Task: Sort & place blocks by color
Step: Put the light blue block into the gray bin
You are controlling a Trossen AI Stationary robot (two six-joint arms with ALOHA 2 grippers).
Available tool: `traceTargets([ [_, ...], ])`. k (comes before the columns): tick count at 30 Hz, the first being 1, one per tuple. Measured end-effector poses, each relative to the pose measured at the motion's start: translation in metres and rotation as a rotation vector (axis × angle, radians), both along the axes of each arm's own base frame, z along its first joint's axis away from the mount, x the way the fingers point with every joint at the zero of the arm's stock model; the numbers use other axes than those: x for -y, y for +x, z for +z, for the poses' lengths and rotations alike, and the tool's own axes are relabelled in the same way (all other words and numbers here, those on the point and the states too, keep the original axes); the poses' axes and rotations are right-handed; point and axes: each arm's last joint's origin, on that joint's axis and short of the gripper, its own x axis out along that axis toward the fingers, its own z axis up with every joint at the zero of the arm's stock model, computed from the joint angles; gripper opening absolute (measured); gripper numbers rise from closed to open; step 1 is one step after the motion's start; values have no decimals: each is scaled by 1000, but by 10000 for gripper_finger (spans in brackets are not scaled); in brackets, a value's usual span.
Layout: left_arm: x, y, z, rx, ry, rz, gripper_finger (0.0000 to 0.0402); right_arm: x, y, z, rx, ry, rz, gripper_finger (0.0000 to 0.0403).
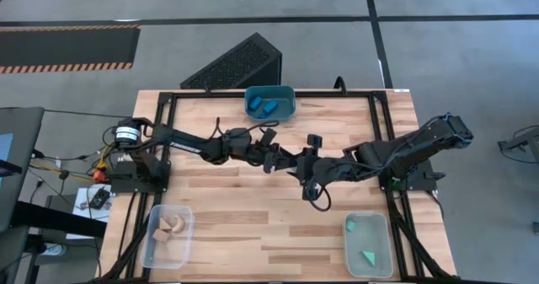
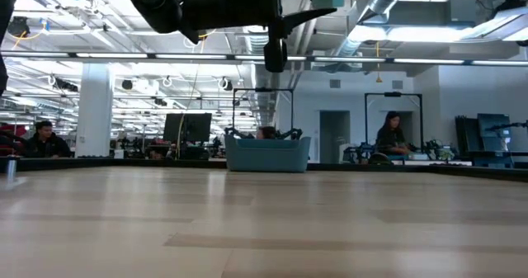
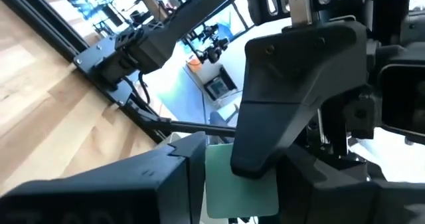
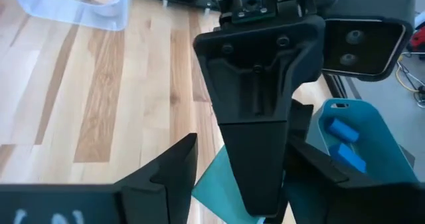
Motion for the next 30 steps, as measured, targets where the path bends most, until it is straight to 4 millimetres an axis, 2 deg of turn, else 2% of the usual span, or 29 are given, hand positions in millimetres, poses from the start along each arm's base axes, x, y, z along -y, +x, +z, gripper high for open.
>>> traceTargets([
  [7,0,0,-2,-12,56,-7,103,4,-4,5,9,-10,-22,216],
  [10,0,0,-5,-38,88,37,103,0,-11,10,28,23,-20,222],
  [15,1,0,-9,-54,203,78,103,-9,-46,35,56,148,-63,244],
  [20,9,6,-4,-103,328,88,103,-4,-92,61,159,253,-166,248],
  [24,12,25,-5,-105,383,77,103,8,-118,73,216,343,-213,244],
  [30,24,81,-9,-31,388,1,103,17,-135,82,274,415,-237,229],
])
